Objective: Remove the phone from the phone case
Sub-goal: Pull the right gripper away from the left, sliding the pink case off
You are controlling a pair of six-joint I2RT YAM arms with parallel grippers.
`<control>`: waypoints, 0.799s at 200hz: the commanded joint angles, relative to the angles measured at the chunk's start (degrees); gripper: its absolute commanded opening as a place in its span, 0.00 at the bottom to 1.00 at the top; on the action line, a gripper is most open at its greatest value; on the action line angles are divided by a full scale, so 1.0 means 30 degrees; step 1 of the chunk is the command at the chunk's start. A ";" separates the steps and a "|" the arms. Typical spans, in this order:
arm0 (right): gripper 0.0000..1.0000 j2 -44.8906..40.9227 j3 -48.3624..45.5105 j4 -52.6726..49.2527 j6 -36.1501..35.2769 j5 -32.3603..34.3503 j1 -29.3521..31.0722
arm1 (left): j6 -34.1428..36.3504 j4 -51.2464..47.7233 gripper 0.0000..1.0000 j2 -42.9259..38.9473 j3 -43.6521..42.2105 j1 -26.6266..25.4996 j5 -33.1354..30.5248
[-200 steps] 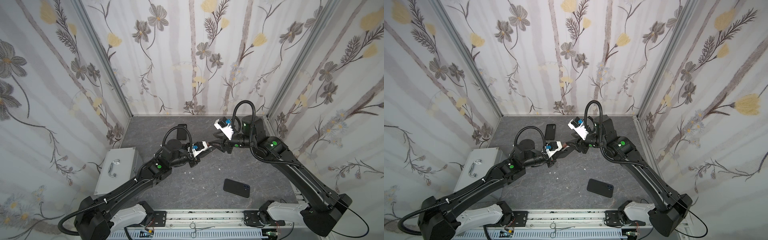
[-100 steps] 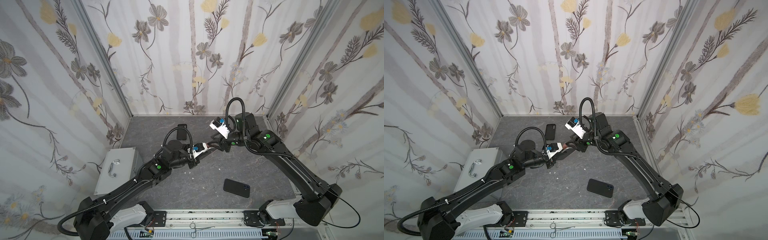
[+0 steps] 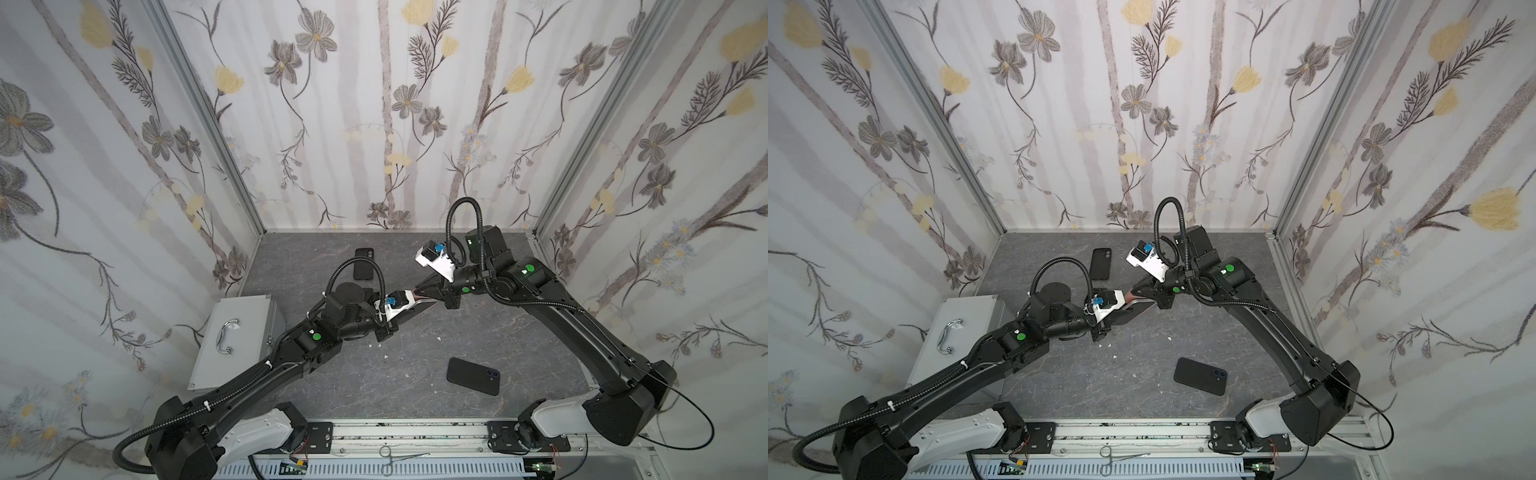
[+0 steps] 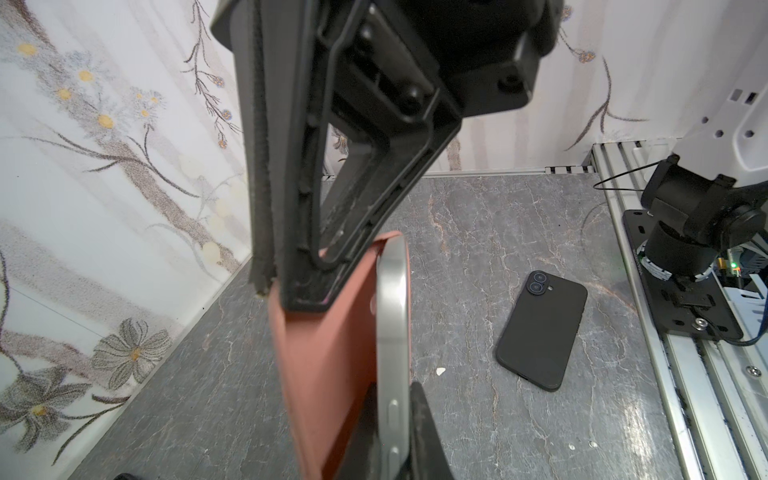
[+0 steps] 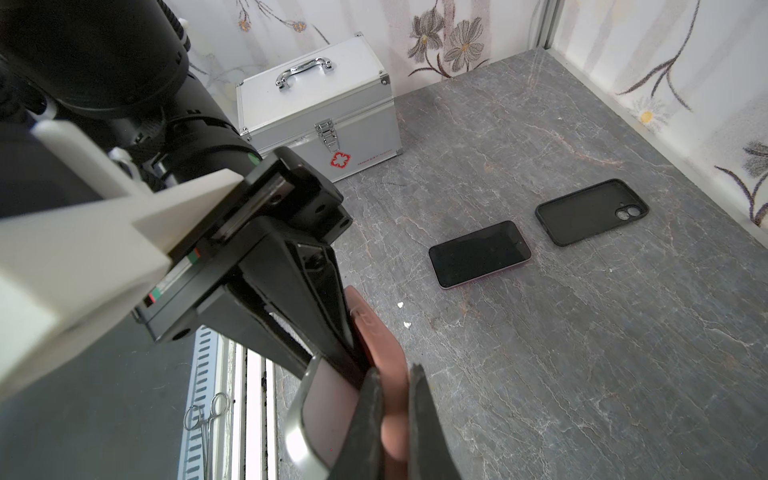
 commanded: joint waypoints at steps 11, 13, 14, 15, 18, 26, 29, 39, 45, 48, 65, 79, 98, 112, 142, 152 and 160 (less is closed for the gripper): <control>0.00 -0.0040 0.0017 -0.0030 0.0576 -0.0348 -0.0145 | -0.0007 0.2427 0.00 -0.0147 0.0125 0.0025 0.0030; 0.00 -0.0052 0.0015 0.0021 0.0678 -0.0311 -0.0151 | -0.0030 0.2427 0.00 -0.0150 0.0131 0.0017 0.0053; 0.00 -0.0044 0.0000 0.0049 0.0719 -0.0276 -0.0172 | -0.0049 0.2427 0.00 -0.0150 0.0127 0.0016 0.0086; 0.00 -0.0054 -0.0007 0.0092 0.0755 -0.0258 -0.0182 | -0.0058 0.2427 0.00 -0.0150 0.0139 0.0000 0.0088; 0.00 -0.0064 0.0001 0.0188 0.0907 -0.0195 -0.0191 | -0.0081 0.2427 0.00 -0.0151 0.0150 0.0034 0.0104; 0.00 -0.0073 -0.0062 0.0445 0.1251 -0.0016 -0.0245 | -0.0162 0.2454 0.00 -0.0151 0.0152 -0.0015 0.0176; 0.00 -0.0092 -0.0094 0.0573 0.1390 0.0081 -0.0298 | -0.0171 0.2478 0.00 -0.0129 0.0108 0.0000 0.0218; 0.00 -0.0133 -0.0257 0.1019 0.1840 0.0391 -0.0419 | -0.0268 0.2557 0.00 -0.0121 0.0110 -0.0015 0.0315; 0.00 -0.0152 -0.0401 0.1279 0.2075 0.0504 -0.0481 | -0.0323 0.2601 0.00 -0.0071 0.0095 -0.0015 0.0405; 0.00 -0.0179 -0.0484 0.1428 0.2196 0.0570 -0.0536 | -0.0352 0.2628 0.00 -0.0064 0.0097 -0.0015 0.0452; 0.00 -0.0295 -0.0923 0.2374 0.3297 0.1499 -0.0630 | -0.0576 0.2762 0.00 -0.0019 0.0115 -0.0041 0.0696; 0.00 -0.0415 -0.1250 0.2948 0.3929 0.2000 -0.0729 | -0.0739 0.2881 0.00 -0.0088 0.0115 -0.0074 0.0822; 0.00 -0.0531 -0.1554 0.3542 0.4669 0.2370 -0.0883 | -0.0910 0.3006 0.00 -0.0253 0.0094 -0.0069 0.0968; 0.00 -0.0591 -0.1747 0.3961 0.5267 0.2518 -0.1061 | -0.0916 0.3084 0.00 -0.0325 0.0060 -0.0074 0.1041; 0.00 -0.0593 -0.1789 0.4587 0.6776 0.3283 -0.1324 | -0.1004 0.3159 0.00 -0.0297 0.0093 -0.0075 0.1388; 0.00 -0.0578 -0.1801 0.4672 0.7133 0.3768 -0.1309 | -0.1114 0.3219 0.00 -0.0297 0.0118 -0.0074 0.1545; 0.00 -0.0563 -0.1844 0.4758 0.7362 0.4178 -0.1311 | -0.1220 0.3309 0.00 -0.0297 0.0126 -0.0072 0.1682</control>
